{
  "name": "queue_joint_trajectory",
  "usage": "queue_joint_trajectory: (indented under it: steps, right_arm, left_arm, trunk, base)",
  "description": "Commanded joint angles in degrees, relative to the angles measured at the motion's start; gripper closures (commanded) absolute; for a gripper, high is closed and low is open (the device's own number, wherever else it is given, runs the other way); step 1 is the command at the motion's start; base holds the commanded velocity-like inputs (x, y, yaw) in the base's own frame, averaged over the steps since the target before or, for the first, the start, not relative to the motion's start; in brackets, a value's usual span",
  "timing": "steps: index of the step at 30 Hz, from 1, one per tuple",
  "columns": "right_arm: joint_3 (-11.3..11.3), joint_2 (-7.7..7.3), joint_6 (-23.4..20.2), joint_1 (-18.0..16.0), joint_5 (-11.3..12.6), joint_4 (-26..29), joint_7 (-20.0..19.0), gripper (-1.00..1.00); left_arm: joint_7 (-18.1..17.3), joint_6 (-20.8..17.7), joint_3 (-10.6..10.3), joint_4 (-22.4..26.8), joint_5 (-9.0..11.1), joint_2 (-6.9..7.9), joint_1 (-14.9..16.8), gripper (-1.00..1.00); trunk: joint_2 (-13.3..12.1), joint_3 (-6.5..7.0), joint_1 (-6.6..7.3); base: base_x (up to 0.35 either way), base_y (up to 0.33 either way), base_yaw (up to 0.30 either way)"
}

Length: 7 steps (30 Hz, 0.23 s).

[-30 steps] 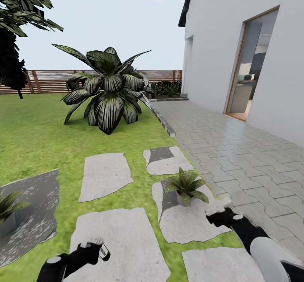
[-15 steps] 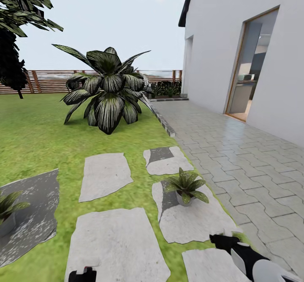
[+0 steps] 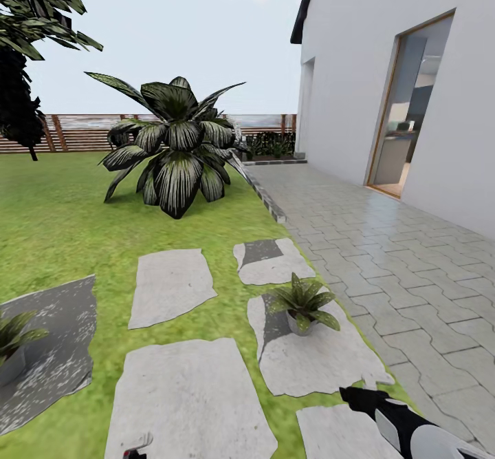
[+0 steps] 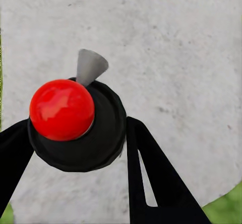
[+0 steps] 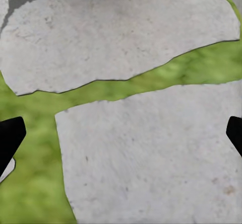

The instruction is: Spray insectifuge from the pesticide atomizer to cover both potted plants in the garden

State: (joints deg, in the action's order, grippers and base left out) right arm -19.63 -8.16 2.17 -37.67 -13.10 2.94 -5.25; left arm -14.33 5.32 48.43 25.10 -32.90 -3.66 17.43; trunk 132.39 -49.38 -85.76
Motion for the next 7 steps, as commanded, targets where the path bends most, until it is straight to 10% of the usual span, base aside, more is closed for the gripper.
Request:
queue_joint_trajectory:
  steps: [1, 7]
  right_arm:
    - [-0.48, -0.02, 0.20, -0.04, -0.53, -0.08, -0.20, -1.00]
    - [-0.47, 0.00, 0.20, -0.04, -0.56, -0.06, -0.20, -1.00]
  left_arm:
    - [-0.34, 0.22, 0.52, 0.06, -0.58, -0.05, 0.06, 1.00]
    - [-0.34, 0.29, 0.53, 0.06, -0.58, -0.06, 0.06, 1.00]
  trunk:
    - [0.02, -0.06, 0.01]
    - [0.02, -0.06, 0.01]
  base:
    - [0.000, 0.000, 0.000]
    - [0.000, 0.000, 0.000]
